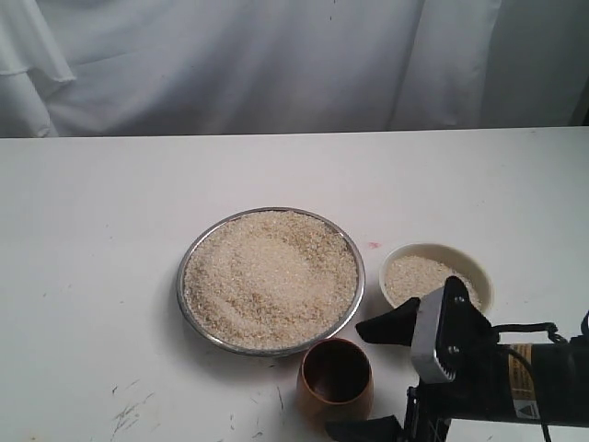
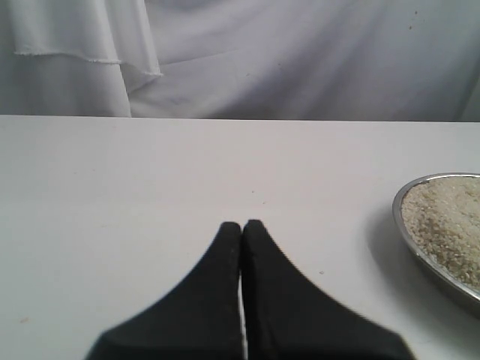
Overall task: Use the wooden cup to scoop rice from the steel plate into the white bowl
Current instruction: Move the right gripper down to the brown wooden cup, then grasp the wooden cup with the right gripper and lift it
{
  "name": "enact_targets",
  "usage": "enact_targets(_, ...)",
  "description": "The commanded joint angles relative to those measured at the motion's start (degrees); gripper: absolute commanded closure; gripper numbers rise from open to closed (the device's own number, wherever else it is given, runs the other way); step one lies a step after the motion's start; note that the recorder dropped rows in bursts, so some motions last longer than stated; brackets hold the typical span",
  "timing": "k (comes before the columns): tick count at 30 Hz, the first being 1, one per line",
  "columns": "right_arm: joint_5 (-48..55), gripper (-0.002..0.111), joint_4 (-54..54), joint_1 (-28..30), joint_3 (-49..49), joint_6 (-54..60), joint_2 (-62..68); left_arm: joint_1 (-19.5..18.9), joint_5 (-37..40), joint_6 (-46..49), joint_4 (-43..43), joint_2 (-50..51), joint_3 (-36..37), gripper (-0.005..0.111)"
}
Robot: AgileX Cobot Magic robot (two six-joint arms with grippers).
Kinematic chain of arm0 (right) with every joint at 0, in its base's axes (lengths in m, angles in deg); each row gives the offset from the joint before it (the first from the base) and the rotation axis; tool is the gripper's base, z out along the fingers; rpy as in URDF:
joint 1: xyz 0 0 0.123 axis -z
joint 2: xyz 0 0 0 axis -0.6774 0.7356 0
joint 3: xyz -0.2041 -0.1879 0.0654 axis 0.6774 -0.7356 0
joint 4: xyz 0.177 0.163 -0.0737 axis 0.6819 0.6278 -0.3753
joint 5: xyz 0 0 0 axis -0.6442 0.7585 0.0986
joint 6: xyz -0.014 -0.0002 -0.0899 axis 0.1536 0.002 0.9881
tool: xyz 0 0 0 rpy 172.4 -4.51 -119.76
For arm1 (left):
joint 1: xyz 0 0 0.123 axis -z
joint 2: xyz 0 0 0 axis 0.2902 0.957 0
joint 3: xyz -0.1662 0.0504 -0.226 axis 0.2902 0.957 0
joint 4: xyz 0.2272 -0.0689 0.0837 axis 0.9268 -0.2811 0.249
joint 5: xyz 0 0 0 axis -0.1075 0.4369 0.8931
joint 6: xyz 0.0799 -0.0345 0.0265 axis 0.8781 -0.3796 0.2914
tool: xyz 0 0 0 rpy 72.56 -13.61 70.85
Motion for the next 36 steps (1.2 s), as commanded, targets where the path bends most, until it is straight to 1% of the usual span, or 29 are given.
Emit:
enact_targets(1,2.2,0.003,6.2,-2.8,0.2,3.3,0.1,0.1,-0.4,-0.2,0.0,-0.3,0.3,0.107)
enact_targets(5,4.9,0.003,9.3,-4.6,0.2,3.8,0.1,0.1,-0.4,-0.2,0.0,-0.3,0.3,0.107)
enact_targets(11,4.9,0.004,15.2,-6.7,0.2,6.7,0.1,0.1,-0.4,-0.2,0.0,-0.3,0.3,0.107)
enact_targets(20,9.8,0.021,18.2,-11.3,0.8,6.4,0.1,0.1,-0.4,-0.2,0.0,-0.3,0.3,0.107)
enact_targets(25,12.0,0.029,22.6,-12.3,0.8,3.5,0.1,0.1,-0.4,-0.2,0.0,-0.3,0.3,0.107)
enact_targets(29,11.8,0.038,22.4,-12.3,0.8,2.7,-0.2,0.1,-0.4,-0.2,0.0,-0.3,0.3,0.107)
enact_targets(34,9.6,0.056,20.8,-12.3,0.8,2.7,-0.6,0.1,-0.4,-0.2,0.0,-0.3,0.3,0.107)
enact_targets(35,8.9,0.065,20.8,-12.3,0.8,2.7,-0.6,0.1,-0.4,-0.2,0.0,-0.3,0.3,0.107)
enact_targets(36,8.8,0.070,20.8,-12.3,0.8,2.7,-0.6,0.1,-0.4,-0.2,0.0,-0.3,0.3,0.107)
